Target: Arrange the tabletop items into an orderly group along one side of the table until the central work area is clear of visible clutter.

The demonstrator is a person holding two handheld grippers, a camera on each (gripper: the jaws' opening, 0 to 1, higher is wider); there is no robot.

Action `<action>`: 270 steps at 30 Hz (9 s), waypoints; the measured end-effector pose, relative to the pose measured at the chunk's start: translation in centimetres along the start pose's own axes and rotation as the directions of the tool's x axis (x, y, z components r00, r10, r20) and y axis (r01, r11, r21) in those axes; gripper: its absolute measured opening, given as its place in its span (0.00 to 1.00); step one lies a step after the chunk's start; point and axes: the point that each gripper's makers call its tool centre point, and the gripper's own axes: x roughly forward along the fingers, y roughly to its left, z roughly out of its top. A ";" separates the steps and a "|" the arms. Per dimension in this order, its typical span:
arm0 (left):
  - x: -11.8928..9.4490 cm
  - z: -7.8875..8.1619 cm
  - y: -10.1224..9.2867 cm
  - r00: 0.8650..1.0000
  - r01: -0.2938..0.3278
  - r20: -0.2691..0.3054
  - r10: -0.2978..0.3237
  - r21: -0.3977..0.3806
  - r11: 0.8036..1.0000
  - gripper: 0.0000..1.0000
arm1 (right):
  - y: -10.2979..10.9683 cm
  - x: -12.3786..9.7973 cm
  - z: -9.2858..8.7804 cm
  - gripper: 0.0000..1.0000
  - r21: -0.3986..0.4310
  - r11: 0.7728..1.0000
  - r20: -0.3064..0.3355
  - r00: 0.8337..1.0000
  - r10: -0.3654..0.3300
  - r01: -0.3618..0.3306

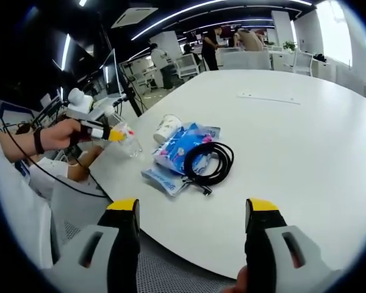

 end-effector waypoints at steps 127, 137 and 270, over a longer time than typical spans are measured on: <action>4.8 6.2 3.8 0.993 -0.088 0.058 0.099 -0.172 0.981 0.34 | -0.9 0.6 -1.0 0.69 0.035 0.999 -0.044 0.999 0.002 -0.001; 4.8 6.2 3.8 0.993 -0.086 0.057 0.099 -0.196 0.977 0.34 | -0.9 0.6 -0.9 0.69 0.037 0.999 -0.042 0.999 0.003 -0.001; 2.2 2.2 -8.5 0.995 0.099 0.052 -0.088 -0.265 0.959 0.41 | -4.1 -0.3 -1.5 0.70 0.029 0.994 -0.020 0.995 0.101 -0.101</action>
